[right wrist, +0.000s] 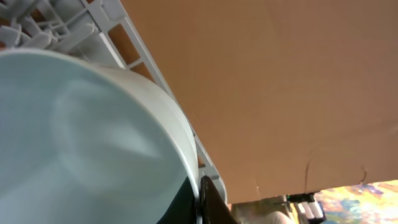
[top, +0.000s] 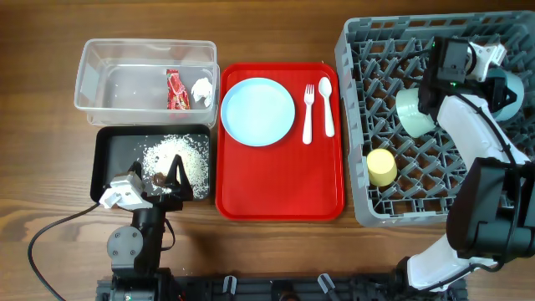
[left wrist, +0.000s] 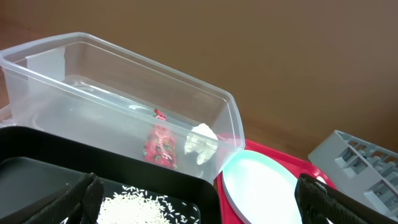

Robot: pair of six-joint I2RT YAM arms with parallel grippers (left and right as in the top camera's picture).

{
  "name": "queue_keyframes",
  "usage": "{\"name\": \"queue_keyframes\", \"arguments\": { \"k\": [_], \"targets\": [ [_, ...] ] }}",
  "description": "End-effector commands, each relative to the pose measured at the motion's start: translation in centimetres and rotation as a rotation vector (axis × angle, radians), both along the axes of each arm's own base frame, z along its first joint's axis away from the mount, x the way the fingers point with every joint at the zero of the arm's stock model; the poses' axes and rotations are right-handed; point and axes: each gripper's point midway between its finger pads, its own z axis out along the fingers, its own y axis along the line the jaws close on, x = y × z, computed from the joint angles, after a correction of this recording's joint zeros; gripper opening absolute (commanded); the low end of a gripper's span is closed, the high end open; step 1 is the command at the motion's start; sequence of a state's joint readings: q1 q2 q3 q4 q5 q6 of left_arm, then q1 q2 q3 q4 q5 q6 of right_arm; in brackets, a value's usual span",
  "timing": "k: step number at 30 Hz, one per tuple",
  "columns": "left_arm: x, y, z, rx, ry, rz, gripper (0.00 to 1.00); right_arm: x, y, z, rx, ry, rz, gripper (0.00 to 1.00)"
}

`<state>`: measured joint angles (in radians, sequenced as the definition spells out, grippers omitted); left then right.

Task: Sort waste into correct bins and load items into the dishwasher rack
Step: 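Place the blue bowl into the dishwasher rack with the right gripper, then move the right gripper from the rack back to the light-blue plate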

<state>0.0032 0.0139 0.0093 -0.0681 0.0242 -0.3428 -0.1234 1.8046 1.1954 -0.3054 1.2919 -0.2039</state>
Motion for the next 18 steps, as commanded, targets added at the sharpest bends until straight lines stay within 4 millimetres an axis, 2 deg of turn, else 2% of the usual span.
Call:
{"name": "queue_keyframes", "arguments": {
  "k": [1,3,7,13,18],
  "targets": [
    [0.0,0.4,-0.2,-0.005,0.003,0.017,1.00,-0.7,-0.2,-0.9,-0.008,0.058,-0.010,0.04],
    [0.0,0.4,-0.2,-0.005,0.004,0.017,1.00,-0.7,-0.2,-0.8,-0.011,0.077,-0.007,0.04],
    [0.0,0.4,-0.2,-0.005,0.004,0.017,1.00,-0.6,-0.7,0.5,-0.063,0.063,-0.034,0.04],
    [0.0,0.4,-0.2,-0.005,0.003,0.017,1.00,-0.8,-1.1,0.4,-0.059,0.062,-0.044,0.04],
    [0.0,0.4,-0.2,-0.005,0.003,0.017,1.00,-0.1,-0.4,-0.4,-0.024,0.076,0.003,0.04]
  ]
}}
